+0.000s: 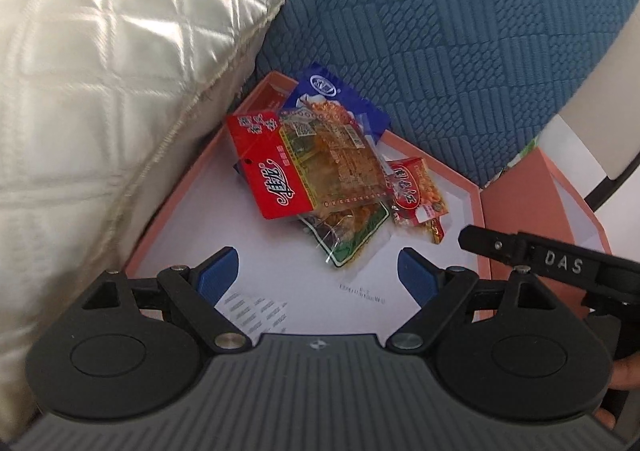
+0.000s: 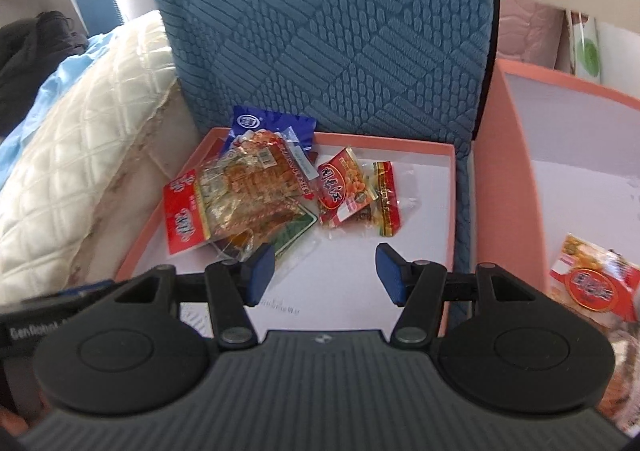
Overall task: Organize snacks
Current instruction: 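Grasp the clear snack bag with the left tool while the right tool grasps a red packet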
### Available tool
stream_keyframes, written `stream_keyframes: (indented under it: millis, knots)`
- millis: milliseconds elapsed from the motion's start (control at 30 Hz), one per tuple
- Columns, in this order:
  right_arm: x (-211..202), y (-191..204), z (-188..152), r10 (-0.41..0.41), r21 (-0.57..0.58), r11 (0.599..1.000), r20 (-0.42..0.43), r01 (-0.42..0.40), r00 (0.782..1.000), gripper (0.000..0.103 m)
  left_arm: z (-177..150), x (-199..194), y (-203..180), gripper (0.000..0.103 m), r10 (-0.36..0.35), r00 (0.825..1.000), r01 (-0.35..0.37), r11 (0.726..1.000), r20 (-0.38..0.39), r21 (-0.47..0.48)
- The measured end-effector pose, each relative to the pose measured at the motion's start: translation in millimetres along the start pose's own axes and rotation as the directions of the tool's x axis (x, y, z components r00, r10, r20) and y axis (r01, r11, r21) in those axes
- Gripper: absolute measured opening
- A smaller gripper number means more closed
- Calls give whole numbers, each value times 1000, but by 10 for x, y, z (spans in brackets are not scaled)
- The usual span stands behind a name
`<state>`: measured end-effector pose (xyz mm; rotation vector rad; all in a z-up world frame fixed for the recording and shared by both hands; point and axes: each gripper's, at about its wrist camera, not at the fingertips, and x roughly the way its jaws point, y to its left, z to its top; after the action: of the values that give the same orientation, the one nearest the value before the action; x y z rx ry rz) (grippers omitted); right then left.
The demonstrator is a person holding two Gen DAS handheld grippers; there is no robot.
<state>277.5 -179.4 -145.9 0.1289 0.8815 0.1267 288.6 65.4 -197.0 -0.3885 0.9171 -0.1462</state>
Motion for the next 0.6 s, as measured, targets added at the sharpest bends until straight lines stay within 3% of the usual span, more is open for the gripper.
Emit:
stream_keyframes:
  millis: [233, 300, 433, 600]
  knots:
    - [397, -108, 173, 2, 49, 999, -11, -1, 1000, 58, 109, 374, 131, 79, -30, 999, 29, 997, -17, -75]
    - [513, -110, 223, -7, 44, 999, -15, 8, 1000, 58, 139, 442, 164, 71, -36, 999, 34, 996, -17, -83]
    - [731, -53, 292, -68, -29, 997, -23, 67, 997, 58, 190, 499, 199, 65, -51, 999, 51, 996, -1, -70]
    - [962, -29, 278, -72, -80, 995, -83, 66, 994, 58, 231, 468, 333, 61, -109, 993, 114, 985, 47, -131]
